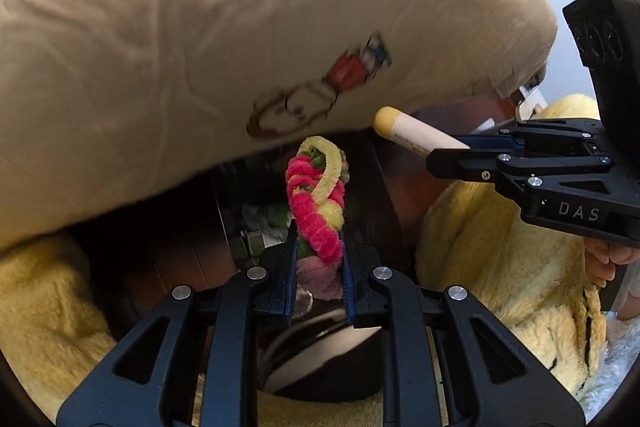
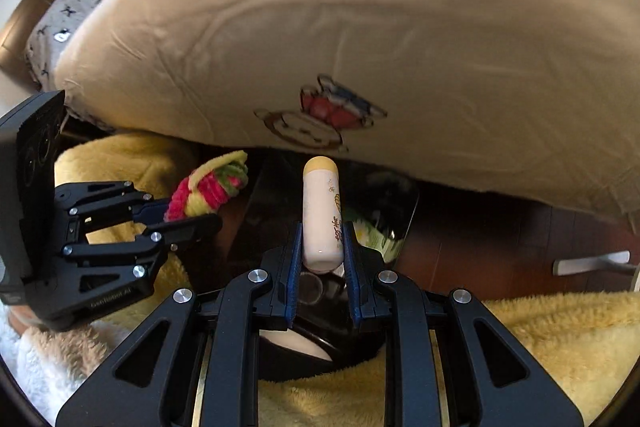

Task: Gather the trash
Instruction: 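Lower the toy ring and white bottle into the bin and open both grippers, then grasp the blue wipes packet with the left gripper while the right gripper grasps the yellow-capped lotion bottle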

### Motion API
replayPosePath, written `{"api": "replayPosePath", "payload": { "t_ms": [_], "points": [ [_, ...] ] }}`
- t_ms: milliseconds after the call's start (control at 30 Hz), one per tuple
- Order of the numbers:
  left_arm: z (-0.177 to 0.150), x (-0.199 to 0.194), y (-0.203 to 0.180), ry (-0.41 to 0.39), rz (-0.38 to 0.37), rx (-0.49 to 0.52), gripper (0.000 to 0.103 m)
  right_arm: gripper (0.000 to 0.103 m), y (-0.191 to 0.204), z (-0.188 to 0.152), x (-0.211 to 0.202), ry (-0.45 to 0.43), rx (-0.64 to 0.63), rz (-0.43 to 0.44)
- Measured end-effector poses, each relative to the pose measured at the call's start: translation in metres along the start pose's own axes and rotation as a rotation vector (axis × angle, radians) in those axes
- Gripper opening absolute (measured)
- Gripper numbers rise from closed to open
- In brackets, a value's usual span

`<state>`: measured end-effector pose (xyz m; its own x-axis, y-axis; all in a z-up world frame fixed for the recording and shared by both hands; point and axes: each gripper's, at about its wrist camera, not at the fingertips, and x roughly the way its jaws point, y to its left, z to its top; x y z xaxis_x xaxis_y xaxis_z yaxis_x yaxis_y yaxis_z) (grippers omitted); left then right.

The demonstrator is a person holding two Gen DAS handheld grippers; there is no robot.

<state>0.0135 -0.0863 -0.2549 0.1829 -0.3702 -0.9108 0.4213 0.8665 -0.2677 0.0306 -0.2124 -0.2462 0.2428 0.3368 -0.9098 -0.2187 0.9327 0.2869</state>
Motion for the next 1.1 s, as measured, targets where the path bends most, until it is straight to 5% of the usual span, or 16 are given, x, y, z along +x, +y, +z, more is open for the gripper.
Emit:
{"api": "replayPosePath", "payload": {
  "t_ms": [367, 700, 867, 1100],
  "points": [
    [-0.001, 0.014, 0.009, 0.050, 0.006, -0.032, 0.020, 0.024, 0.001, 0.009, 0.025, 0.048, 0.014, 0.010],
    [0.009, -0.011, 0.014, -0.039, 0.079, -0.031, 0.063, 0.088, -0.010, 0.017, -0.001, -0.071, 0.063, 0.000],
    [0.020, -0.049, 0.017, -0.142, 0.142, -0.007, 0.091, 0.097, -0.007, 0.028, -0.029, -0.140, 0.028, -0.030],
    [0.054, -0.102, 0.022, -0.298, 0.208, 0.010, 0.095, 0.097, 0.000, 0.067, -0.088, -0.321, -0.060, -0.079]
  ]
}}
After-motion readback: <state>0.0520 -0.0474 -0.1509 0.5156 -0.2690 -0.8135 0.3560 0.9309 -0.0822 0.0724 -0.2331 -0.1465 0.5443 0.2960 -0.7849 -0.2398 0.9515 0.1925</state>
